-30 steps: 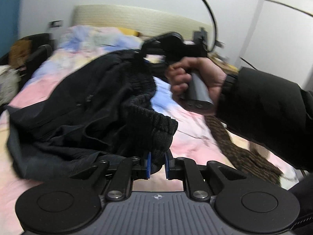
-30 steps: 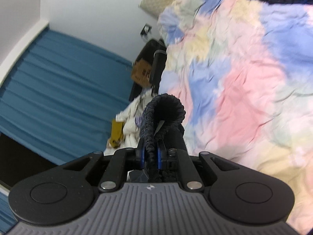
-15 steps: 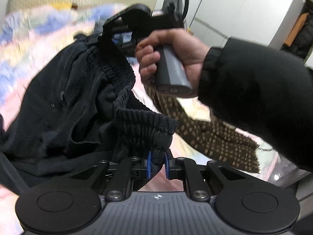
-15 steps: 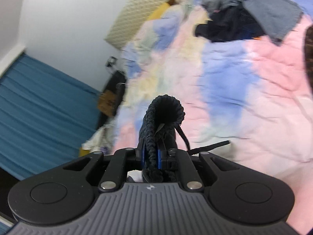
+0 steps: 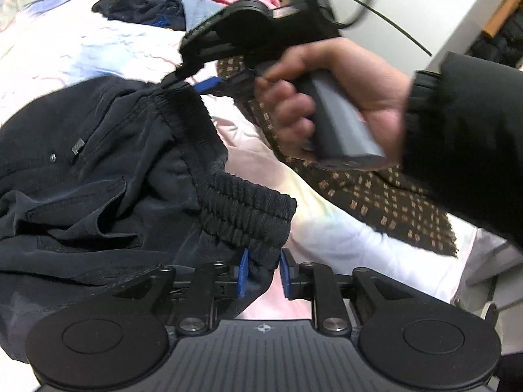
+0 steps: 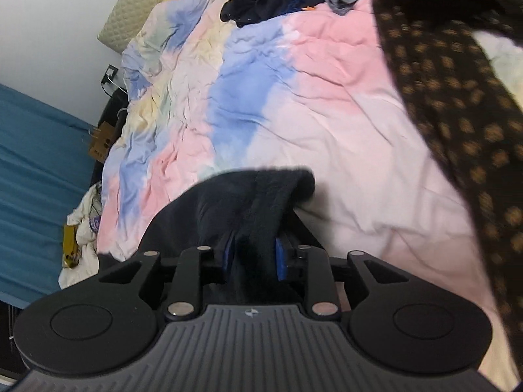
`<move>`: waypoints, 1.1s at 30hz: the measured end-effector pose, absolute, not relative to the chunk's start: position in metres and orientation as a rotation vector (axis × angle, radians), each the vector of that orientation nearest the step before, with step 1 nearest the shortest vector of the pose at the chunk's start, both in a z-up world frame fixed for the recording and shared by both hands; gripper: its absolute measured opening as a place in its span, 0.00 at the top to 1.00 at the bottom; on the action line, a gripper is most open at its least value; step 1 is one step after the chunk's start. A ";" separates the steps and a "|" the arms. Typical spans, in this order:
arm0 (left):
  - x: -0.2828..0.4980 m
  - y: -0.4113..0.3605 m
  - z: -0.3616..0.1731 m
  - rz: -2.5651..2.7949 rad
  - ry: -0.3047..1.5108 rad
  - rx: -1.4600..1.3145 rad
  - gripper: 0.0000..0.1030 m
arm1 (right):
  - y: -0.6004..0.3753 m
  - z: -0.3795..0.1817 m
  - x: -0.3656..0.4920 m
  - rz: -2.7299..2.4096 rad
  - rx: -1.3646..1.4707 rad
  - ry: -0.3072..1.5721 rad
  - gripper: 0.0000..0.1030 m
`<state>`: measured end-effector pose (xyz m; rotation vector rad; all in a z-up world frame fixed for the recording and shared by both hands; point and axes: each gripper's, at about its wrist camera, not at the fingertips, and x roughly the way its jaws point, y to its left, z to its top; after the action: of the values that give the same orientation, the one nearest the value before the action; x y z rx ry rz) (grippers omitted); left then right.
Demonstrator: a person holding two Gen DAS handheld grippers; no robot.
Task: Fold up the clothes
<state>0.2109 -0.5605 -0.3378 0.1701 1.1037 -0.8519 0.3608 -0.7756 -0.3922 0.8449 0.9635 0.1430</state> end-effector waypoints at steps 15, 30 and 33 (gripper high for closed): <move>0.186 -0.454 -0.272 -0.642 1.040 0.142 0.41 | -0.735 -0.292 0.302 0.268 0.584 0.929 0.68; 0.183 -0.232 -0.231 -0.165 0.997 -0.130 0.39 | -0.526 -0.279 0.343 0.577 0.361 1.040 0.68; 0.177 -0.185 -0.226 -0.106 0.986 -0.182 0.37 | -0.480 -0.278 0.365 0.609 0.320 1.047 0.66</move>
<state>0.1767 -0.1849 -0.2264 -0.1819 0.9864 -0.1057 0.3645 -0.4799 -0.2785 0.3199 1.0471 0.6091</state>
